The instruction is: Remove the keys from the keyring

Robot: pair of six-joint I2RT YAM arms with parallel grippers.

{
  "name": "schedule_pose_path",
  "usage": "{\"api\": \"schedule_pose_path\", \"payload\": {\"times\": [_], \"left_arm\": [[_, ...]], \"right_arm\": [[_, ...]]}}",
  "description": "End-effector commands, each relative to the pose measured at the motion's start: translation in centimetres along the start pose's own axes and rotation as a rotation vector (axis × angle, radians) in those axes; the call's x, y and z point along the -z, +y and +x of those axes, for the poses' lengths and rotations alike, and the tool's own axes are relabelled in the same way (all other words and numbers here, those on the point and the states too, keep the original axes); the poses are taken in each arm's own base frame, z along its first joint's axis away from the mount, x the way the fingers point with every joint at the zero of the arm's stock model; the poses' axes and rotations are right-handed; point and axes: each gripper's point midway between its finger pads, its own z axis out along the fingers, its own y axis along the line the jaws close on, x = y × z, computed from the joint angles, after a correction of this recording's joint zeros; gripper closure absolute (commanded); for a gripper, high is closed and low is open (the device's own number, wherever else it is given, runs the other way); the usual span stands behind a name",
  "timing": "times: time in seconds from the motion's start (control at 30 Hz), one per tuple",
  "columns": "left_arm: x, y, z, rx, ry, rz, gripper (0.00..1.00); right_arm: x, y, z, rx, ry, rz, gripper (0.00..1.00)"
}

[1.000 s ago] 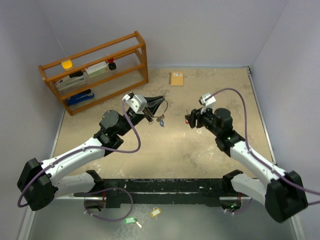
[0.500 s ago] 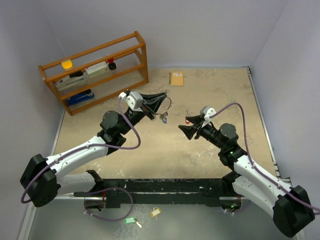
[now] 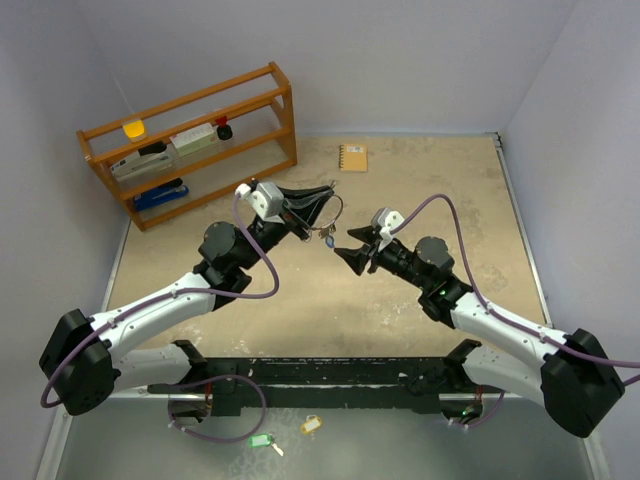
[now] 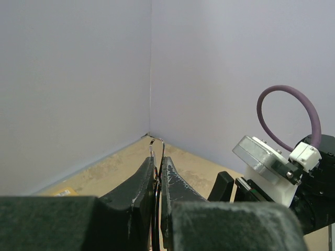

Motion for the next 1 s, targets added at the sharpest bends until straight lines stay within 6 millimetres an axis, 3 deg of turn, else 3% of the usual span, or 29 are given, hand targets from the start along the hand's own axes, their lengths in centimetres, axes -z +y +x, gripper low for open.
{"api": "schedule_pose_path", "payload": {"times": [0.0, 0.53, 0.97], "left_arm": [[0.0, -0.5, -3.5, 0.005, -0.106, 0.011, 1.00], [-0.3, -0.3, -3.0, 0.000, -0.100, 0.006, 1.00], [-0.1, -0.3, -3.4, -0.003, -0.112, 0.005, 1.00]], "right_arm": [[-1.1, -0.2, -4.8, 0.056, -0.126, -0.008, 0.44], [-2.3, 1.0, -4.9, 0.032, -0.127, -0.055, 0.45], [-4.5, 1.1, -4.5, 0.037, -0.118, -0.063, 0.49]]}}
